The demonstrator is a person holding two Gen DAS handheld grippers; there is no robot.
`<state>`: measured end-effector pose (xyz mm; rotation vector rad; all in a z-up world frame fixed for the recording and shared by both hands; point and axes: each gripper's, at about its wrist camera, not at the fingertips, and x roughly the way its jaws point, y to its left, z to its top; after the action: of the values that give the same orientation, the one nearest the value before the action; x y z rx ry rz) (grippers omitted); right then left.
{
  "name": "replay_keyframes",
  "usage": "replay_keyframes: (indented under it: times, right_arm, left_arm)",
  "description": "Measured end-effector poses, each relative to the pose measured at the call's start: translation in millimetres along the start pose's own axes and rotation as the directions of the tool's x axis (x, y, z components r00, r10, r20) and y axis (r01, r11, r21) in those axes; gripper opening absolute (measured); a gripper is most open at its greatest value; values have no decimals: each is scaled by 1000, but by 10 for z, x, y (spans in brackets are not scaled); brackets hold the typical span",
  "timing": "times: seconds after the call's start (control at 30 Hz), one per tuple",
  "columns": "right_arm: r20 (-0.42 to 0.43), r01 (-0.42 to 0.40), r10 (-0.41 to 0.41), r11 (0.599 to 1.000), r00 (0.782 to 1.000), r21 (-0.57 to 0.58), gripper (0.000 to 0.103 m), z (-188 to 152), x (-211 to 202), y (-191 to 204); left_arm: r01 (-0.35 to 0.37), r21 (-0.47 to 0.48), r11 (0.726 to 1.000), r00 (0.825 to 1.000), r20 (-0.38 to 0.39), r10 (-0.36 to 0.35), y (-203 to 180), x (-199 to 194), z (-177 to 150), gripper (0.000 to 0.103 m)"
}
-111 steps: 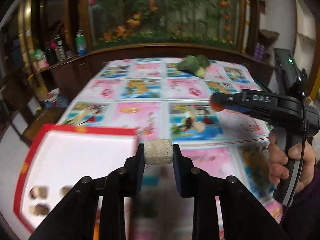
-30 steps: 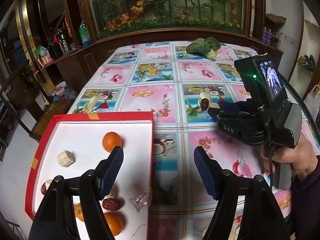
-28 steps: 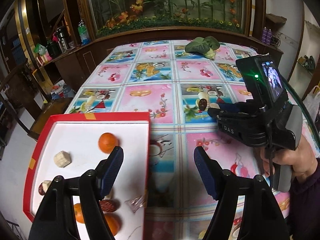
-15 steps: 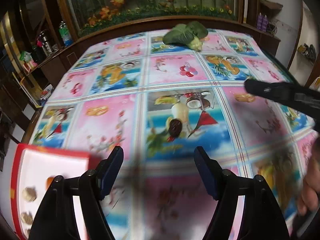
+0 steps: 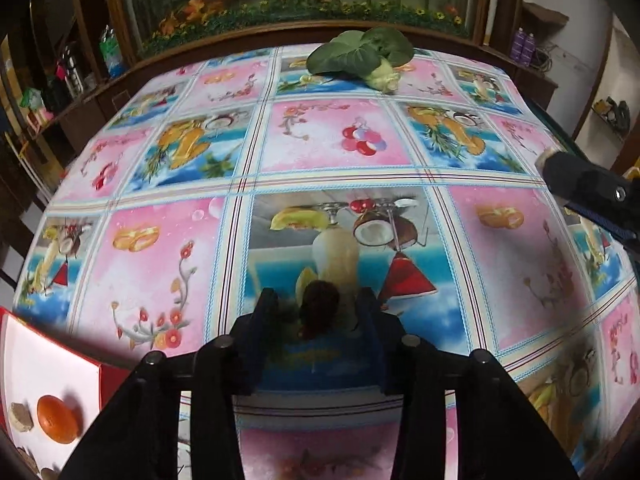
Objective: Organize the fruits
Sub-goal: 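Grasp a pale cube with the right gripper while the left gripper grasps a red date, then place the red date in the tray with the left gripper while the right gripper releases its cube there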
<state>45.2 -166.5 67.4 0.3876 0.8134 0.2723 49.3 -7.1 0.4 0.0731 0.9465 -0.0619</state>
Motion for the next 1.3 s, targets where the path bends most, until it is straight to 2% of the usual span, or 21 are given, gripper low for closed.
replay_keyframes:
  times: [0.27,0.4,0.53,0.63,0.7,0.77,0.87,0.97,1.13,1.23,1.3]
  right_arm:
    - [21,13,-13,1000,1000,11,25,-14,9,-15]
    - [35,19,-19,1000,999,3,25,-27,8,8]
    - [59,14,-11,999,998,-43,25,-61,-3,109]
    - [64,-16,20,998,998,-64,25,-86,-10,175]
    - [77,-37,43,996,996,-86,25,-114,-34,241]
    - [93,-69,81,990,992,-126,25,-148,-72,342]
    - [119,-132,156,973,981,-189,25,-228,-155,511]
    - [111,-188,219,953,969,-238,25,-340,-200,690]
    - [30,-301,321,914,947,-273,25,-615,-195,1057]
    - [-63,-372,369,889,927,-267,25,-868,-138,1380]
    - [-137,-421,399,867,907,-266,25,-1080,-52,1632]
  left_arm:
    - [36,-11,999,999,17,-36,-51,18,31,16]
    - [59,-36,998,998,9,-59,-54,-49,-8,16]
    - [65,-31,997,995,73,-63,-20,-383,-82,16]
    - [100,-48,994,985,145,-92,80,-773,-163,16]
    - [100,-60,993,975,204,-86,194,-1082,-265,16]
    - [90,-73,993,965,251,-69,316,-1324,-371,16]
    - [39,-113,993,950,313,-2,606,-1705,-618,16]
    - [-9,-178,984,940,335,69,976,-1971,-906,16]
    - [-119,-264,957,939,283,195,1570,-2111,-1384,16]
    - [-149,-301,942,945,239,225,1811,-2020,-1541,16]
    - [-148,-326,934,948,221,227,1933,-1972,-1611,16]
